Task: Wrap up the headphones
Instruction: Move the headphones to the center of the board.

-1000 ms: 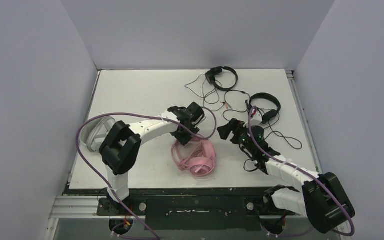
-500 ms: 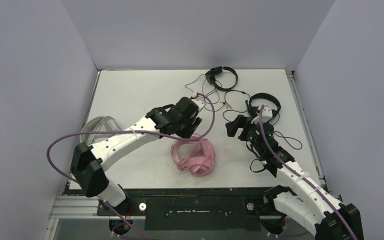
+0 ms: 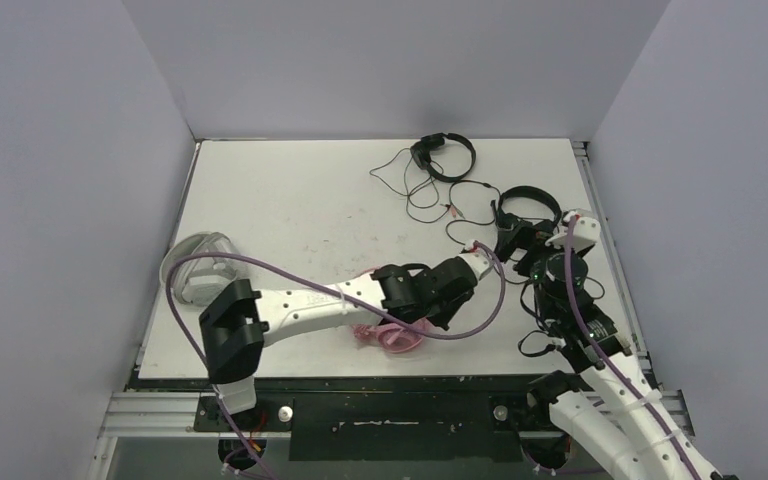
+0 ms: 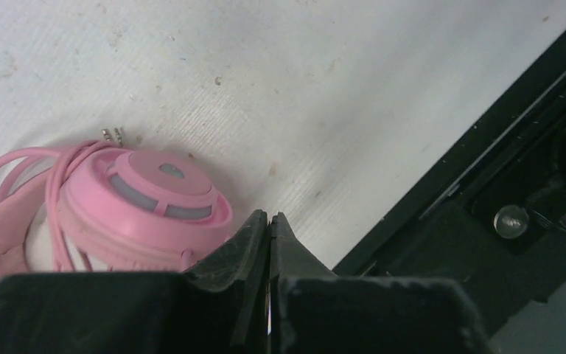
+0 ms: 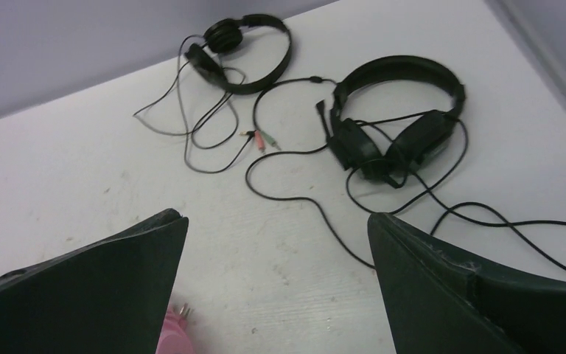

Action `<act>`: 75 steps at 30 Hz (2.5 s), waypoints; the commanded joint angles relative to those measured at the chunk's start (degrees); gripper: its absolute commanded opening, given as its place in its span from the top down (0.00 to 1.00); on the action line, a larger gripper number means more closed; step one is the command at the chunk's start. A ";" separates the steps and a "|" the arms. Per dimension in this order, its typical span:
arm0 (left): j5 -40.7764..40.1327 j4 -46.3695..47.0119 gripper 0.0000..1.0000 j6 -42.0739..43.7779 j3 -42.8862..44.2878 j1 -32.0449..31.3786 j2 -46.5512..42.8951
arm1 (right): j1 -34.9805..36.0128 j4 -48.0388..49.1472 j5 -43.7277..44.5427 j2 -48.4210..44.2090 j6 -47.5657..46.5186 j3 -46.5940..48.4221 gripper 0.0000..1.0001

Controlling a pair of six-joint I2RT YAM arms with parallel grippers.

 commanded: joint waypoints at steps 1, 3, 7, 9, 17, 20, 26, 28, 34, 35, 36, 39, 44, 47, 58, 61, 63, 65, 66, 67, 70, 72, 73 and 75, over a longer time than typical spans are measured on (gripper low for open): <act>0.67 4.43 1.00 -1.44 5.07 0.38 6.71 | -0.45 -2.98 6.73 -4.77 -1.70 2.96 0.01; 1.35 3.61 1.00 -1.15 6.80 0.47 10.36 | -0.48 -3.37 7.42 -6.46 -2.21 2.98 0.01; 3.05 1.12 1.00 -1.23 8.54 0.47 16.05 | -0.49 -3.77 8.07 -8.34 -2.95 3.11 0.01; 2.92 -0.41 1.00 -1.90 7.84 0.60 16.87 | -0.42 -4.00 8.34 -8.29 -3.12 3.30 0.01; 3.64 -4.95 1.00 -4.02 -6.98 4.83 7.39 | -0.42 -2.77 7.71 -6.73 -3.19 2.81 0.01; 3.17 -9.60 1.00 -2.93 -11.91 5.30 1.65 | -0.44 -2.27 7.54 -6.10 -3.11 2.48 0.01; -0.24 -13.02 1.00 -5.45 -25.16 15.38 -8.97 | -0.41 0.11 6.32 -5.50 -3.01 1.71 0.01; -0.59 -11.59 1.00 -6.01 -28.77 20.67 -13.00 | -0.43 0.36 5.85 -4.79 -3.01 1.87 0.01; -2.77 -10.04 1.00 -8.01 -31.06 33.09 -20.69 | -0.47 0.12 4.78 -4.55 -2.76 2.43 0.00; -3.17 -10.06 1.00 -7.77 -31.06 35.11 -21.26 | -0.40 0.05 4.64 -4.71 -2.75 2.40 0.00; -3.58 -10.08 1.00 -7.68 -31.04 37.15 -21.71 | -0.43 -0.09 4.59 -4.90 -2.75 2.37 0.00; -3.22 -9.99 1.00 -6.56 -30.32 42.25 -22.31 | -0.42 -0.57 4.59 -5.30 -2.75 2.51 0.00; 3.16 -8.87 1.00 -3.55 -29.06 42.70 -24.30 | -0.53 -1.25 4.76 -5.96 -2.88 2.80 0.00; 7.98 -9.38 0.98 -5.70 -26.03 38.21 -26.03 | -0.42 -1.20 4.93 -5.86 -3.04 3.01 0.00; 3.29 -5.69 0.39 6.01 -12.51 28.86 -11.75 | -0.47 -2.61 4.80 -5.02 -3.50 5.45 0.00; 3.17 -5.12 0.32 16.47 -10.55 28.79 -8.30 | -0.39 -2.98 4.90 -5.74 -3.84 5.73 0.00; 0.35 -5.81 0.30 21.64 -8.51 28.61 -5.42 | -0.44 -2.78 4.78 -5.92 -3.89 5.78 0.00; -0.88 -7.55 0.29 25.48 -6.18 28.72 -2.74 | -0.45 -2.54 4.48 -5.54 -4.04 5.98 0.00; -0.79 -7.74 0.29 26.89 -5.43 28.74 -1.79 | -0.45 -2.57 4.37 -5.31 -4.10 6.11 0.00; 0.85 -7.65 0.29 28.76 -5.01 28.66 -0.95 | -0.41 -2.46 4.28 -5.02 -4.19 6.21 0.00; 5.63 -6.96 0.32 33.54 -3.69 28.25 1.82 | -0.50 -2.07 3.98 -4.19 -4.55 6.44 0.00; 6.60 -7.12 0.34 36.35 -2.83 27.12 3.98 | -0.46 -1.79 3.93 -3.65 -4.82 6.55 0.00; 6.71 -7.75 0.35 37.61 -2.21 26.79 5.36 | -0.47 -1.63 3.95 -3.47 -4.97 6.62 0.00; 4.42 -9.78 0.38 38.38 -0.54 26.73 8.32 | -0.49 -1.32 3.96 -3.23 -5.07 6.67 0.00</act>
